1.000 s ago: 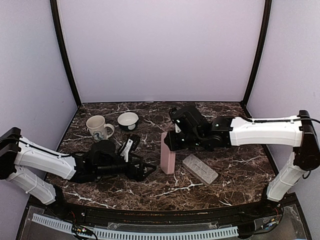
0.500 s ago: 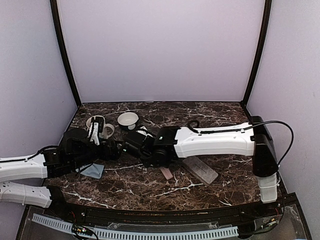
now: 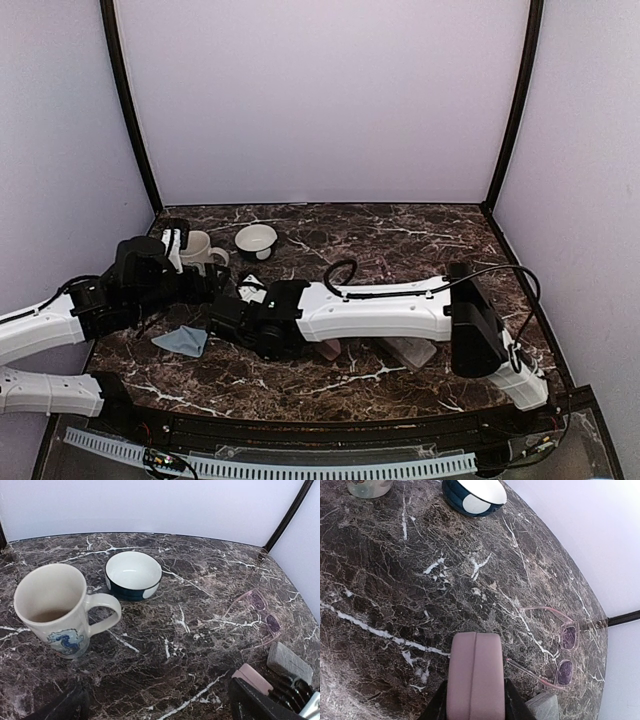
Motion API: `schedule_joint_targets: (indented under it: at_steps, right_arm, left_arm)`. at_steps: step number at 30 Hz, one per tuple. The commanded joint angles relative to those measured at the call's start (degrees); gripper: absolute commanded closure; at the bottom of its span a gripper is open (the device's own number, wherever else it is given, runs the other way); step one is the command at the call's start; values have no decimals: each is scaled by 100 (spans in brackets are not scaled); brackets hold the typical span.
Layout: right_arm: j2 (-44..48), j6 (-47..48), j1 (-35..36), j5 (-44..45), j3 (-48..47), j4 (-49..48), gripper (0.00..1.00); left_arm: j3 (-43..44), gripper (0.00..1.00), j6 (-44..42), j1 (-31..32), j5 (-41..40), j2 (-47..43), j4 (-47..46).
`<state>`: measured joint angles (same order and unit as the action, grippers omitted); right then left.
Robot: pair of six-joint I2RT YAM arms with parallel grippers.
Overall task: Organize the sunglasses
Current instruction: Adjust the sunglasses case at the center of the board.
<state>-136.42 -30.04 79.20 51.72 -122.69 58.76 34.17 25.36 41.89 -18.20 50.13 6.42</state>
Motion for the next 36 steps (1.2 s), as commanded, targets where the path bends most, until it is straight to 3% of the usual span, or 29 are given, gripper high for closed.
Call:
schedule_joint_targets:
  at_steps: [1, 15, 19, 28, 36]
  right_arm:
    - [-525, -436, 209, -906, 51, 141, 74]
    - [-671, -488, 463, -760, 149, 45, 54]
    - [-564, -336, 508, -901, 489, -349, 44]
    - [144, -49, 518, -1366, 1532, -1435, 24]
    - [1392, 402, 397, -2225, 2854, -2693, 2]
  left_arm:
    - [336, 1, -280, -210, -118, 29, 363]
    - [485, 1, -387, -291, 259, 395, 184]
    - [485, 1, -408, -293, 295, 425, 180]
    - [448, 1, -466, -294, 412, 451, 151]
    - [239, 1, -516, -295, 761, 533, -63]
